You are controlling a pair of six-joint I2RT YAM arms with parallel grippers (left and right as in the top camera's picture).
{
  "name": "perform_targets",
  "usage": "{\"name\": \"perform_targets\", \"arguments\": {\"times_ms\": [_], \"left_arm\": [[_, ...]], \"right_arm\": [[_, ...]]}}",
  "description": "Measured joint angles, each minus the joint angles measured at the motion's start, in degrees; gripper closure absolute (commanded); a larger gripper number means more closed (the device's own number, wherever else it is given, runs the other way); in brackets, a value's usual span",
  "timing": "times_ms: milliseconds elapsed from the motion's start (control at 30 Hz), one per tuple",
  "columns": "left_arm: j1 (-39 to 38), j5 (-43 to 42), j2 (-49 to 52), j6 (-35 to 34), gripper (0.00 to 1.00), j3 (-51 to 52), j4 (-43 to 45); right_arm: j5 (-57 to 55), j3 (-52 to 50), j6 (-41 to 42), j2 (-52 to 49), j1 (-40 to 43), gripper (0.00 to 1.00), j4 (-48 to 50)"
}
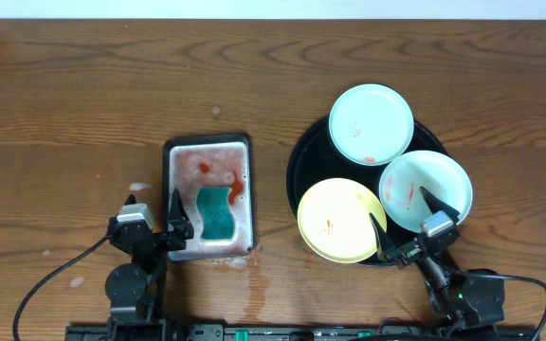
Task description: Clean dirty plates on tray and stack at the side
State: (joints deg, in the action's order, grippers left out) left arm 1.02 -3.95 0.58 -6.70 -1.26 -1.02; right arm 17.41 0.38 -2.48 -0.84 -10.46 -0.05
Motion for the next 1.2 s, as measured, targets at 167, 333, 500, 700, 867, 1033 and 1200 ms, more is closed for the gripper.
{"name": "perform_targets", "arguments": {"times_ms": [167, 333, 500, 700, 867, 1033, 1200], "left_arm": [[0.00, -6.78, 0.02, -2.97, 0.16, 0.31, 6.51], [0.00, -9.33, 1.60, -6.40, 0.16, -4.68, 2.19], [0.00, -10.40, 11.08, -7.69, 0.16, -20.15, -11.78], [0.00, -12.13, 30.47, -8.37, 0.16, -43.78, -35.74], [-0.04, -12.72, 47.50, -6.91, 0.16, -59.65, -53.88], [-0.04, -14.38, 57.53, -6.49, 0.16, -62.47, -60.08], [-1.73, -16.55, 65.46, -6.67, 0.23, -62.29, -63.14]], "right_arm": [[1.62, 1.31, 3.54, -0.09, 0.00, 0.01, -0.24], [2.29, 12.11, 4.96, -4.74, 0.00, 0.01, -6.78], [2.32, 30.51, 5.20, -19.37, 0.00, 0.01, -19.91], [3.58, 53.51, 5.03, -42.07, 0.00, 0.01, -38.16], [6.75, 63.25, 5.09, -55.21, 0.00, 0.01, -46.71], [8.15, 63.69, 5.29, -61.37, 0.00, 0.05, -51.25], [6.01, 63.71, 8.76, -65.24, 0.00, 0.04, -55.04]]}}
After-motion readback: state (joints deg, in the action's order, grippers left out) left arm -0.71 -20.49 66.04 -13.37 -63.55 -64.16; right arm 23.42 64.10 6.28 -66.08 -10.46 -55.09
